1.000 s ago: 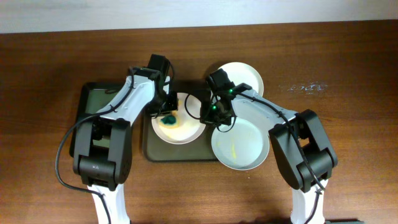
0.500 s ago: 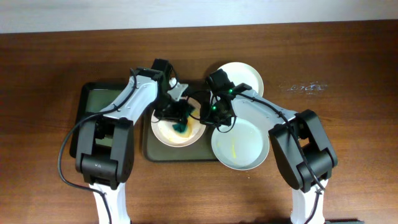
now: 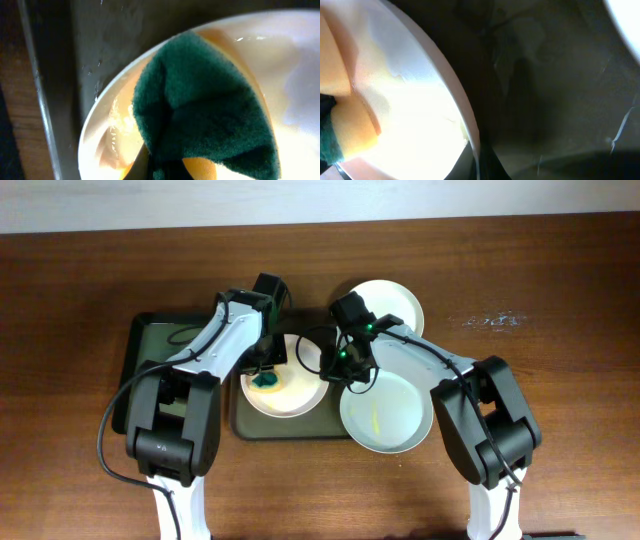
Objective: Clean dirty plates on tray and stack at the side
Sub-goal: 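Scrub the plate surface with the sponge while the right gripper holds the rim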
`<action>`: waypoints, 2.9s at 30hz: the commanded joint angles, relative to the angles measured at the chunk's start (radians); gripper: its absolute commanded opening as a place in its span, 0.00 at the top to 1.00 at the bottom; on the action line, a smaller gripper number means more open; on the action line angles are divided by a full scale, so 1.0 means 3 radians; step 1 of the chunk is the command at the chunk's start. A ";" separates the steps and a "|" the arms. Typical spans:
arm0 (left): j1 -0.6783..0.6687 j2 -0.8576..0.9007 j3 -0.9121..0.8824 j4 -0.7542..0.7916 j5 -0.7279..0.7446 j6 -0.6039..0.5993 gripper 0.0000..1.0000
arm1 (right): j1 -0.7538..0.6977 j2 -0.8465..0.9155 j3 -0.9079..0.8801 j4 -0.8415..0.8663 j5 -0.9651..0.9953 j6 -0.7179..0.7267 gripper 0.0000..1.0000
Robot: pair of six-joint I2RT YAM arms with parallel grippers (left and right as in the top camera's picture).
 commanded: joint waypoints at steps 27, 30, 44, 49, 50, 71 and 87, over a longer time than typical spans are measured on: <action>-0.0248 0.0031 -0.0078 0.0805 -0.1401 -0.0553 1.00 | -0.0003 0.0174 -0.0023 -0.0014 -0.0043 -0.0093 0.96; -0.0240 0.0031 -0.0078 0.0678 -0.1696 -0.0548 1.00 | -0.0003 0.0174 -0.0023 -0.0014 -0.0043 -0.0093 0.96; -0.0248 0.0031 -0.0078 0.0184 0.1484 0.1887 1.00 | -0.0003 0.0174 -0.0023 -0.0011 -0.0043 -0.0094 0.96; -0.0248 0.0043 -0.0078 0.0682 0.1410 0.1860 1.00 | -0.0003 0.0174 -0.0023 -0.0013 -0.0042 -0.0094 0.96; -0.0248 0.0051 -0.0078 0.0781 0.1302 0.1804 1.00 | -0.0003 0.0174 -0.0023 -0.0013 -0.0042 -0.0094 0.96; -0.0175 0.0121 -0.0078 -0.0253 0.1690 0.2244 1.00 | -0.0003 0.0174 -0.0023 -0.0009 -0.0019 -0.0093 0.96; -0.0165 0.0294 -0.0064 0.1190 -0.0516 0.0896 1.00 | -0.0003 0.0174 -0.0023 -0.0015 -0.0019 -0.0094 0.96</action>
